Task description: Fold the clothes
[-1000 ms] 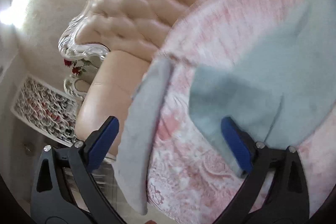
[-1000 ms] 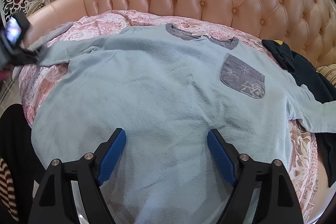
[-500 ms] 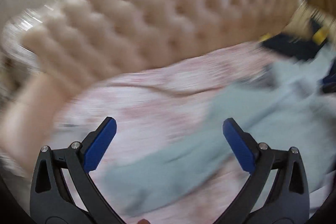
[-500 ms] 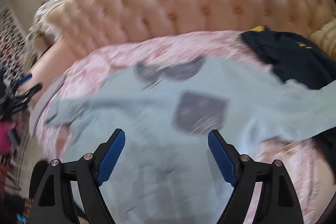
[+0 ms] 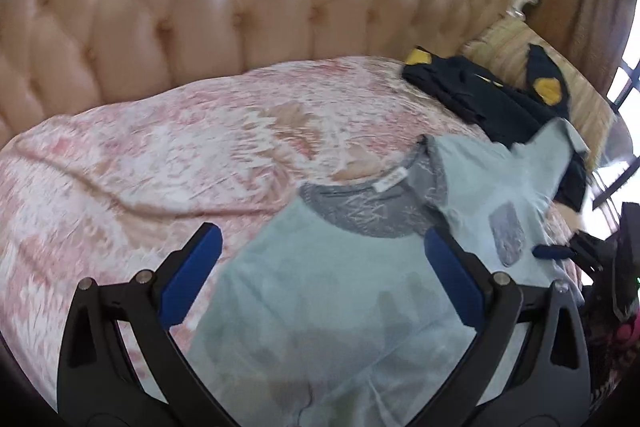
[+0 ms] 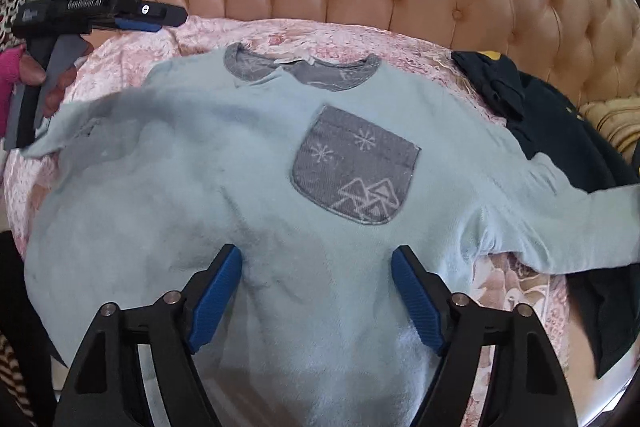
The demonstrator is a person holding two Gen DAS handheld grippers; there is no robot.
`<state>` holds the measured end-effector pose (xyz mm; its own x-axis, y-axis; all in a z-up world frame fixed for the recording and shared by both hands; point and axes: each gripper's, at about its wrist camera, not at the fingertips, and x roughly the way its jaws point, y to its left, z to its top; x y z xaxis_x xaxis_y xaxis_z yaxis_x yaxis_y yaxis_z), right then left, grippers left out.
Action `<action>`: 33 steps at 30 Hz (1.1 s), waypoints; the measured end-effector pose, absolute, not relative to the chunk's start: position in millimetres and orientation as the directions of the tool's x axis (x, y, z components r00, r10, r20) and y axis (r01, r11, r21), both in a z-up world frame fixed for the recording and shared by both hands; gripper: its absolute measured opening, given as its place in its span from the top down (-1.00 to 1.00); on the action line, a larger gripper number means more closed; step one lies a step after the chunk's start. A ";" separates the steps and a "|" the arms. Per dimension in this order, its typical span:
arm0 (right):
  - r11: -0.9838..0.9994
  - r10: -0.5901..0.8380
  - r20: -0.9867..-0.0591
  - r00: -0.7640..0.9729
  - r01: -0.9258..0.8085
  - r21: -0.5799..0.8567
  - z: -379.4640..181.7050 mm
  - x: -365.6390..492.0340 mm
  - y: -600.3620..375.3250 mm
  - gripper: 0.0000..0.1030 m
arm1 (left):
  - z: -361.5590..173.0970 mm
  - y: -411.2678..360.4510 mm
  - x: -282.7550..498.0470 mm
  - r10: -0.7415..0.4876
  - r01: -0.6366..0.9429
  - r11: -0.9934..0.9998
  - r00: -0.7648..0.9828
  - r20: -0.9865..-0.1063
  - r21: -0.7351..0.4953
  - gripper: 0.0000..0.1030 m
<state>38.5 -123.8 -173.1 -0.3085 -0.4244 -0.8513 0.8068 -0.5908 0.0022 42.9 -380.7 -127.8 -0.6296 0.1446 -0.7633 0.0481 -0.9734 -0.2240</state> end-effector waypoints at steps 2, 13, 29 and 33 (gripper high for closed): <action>-0.590 -0.424 -0.854 -0.301 0.808 0.008 -174.6 35.9 -124.4 -0.60 | -131.7 -379.8 30.8 0.172 0.002 -0.976 -0.613 -0.771 -0.219 -0.97; -0.594 -0.446 -0.842 -0.303 0.804 0.025 -179.4 38.8 -123.0 -0.76 | -161.7 -385.8 10.4 0.285 -0.173 -0.958 -0.458 -0.842 -0.230 -0.63; -0.600 -0.461 -0.827 -0.321 0.800 0.023 -181.1 39.6 -122.6 -0.82 | -181.7 -417.6 -6.2 0.289 -0.095 -0.957 -0.399 -0.870 -0.274 0.67; -0.599 -0.466 -0.824 -0.323 0.800 0.026 -182.1 39.3 -122.2 -0.83 | -179.2 -413.2 -4.0 0.211 -0.091 -0.978 -0.428 -0.879 -0.190 0.85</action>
